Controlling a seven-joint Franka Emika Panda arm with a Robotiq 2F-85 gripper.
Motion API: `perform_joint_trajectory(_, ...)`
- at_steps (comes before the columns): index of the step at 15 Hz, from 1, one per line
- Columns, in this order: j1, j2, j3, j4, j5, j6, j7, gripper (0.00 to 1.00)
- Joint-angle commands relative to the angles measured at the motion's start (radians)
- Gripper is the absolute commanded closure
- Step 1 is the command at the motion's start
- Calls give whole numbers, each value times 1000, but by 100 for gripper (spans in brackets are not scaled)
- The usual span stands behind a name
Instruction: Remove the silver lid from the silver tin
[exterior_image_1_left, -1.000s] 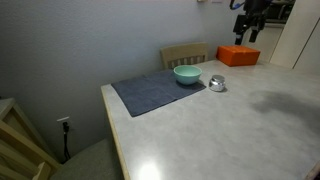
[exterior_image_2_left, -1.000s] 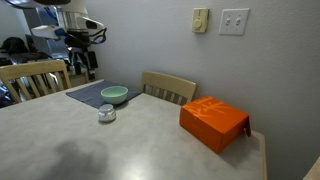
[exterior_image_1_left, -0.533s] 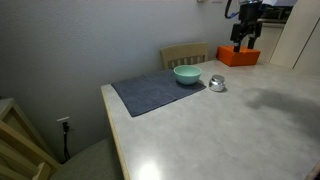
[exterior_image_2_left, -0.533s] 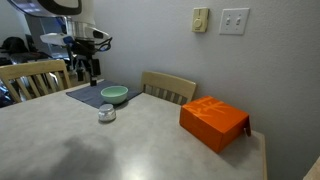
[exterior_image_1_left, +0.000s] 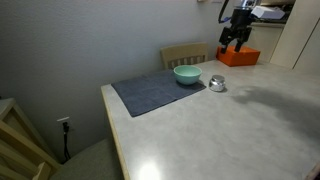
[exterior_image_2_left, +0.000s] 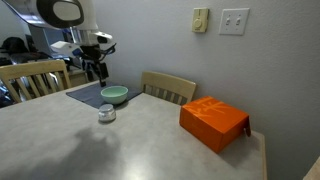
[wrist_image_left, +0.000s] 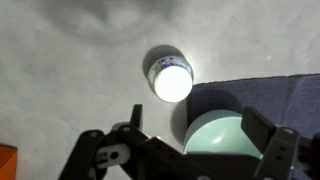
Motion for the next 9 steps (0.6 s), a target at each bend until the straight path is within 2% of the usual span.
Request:
perform_joint_trajectory(1, 6, 99, 3, 38, -2, 45, -2, 0)
perform_joint_trajectory(6, 54, 214, -23, 110, -92, 19, 54, 0)
perform_joint_trajectory(9, 68, 254, -34, 146, -125, 46, 54, 0)
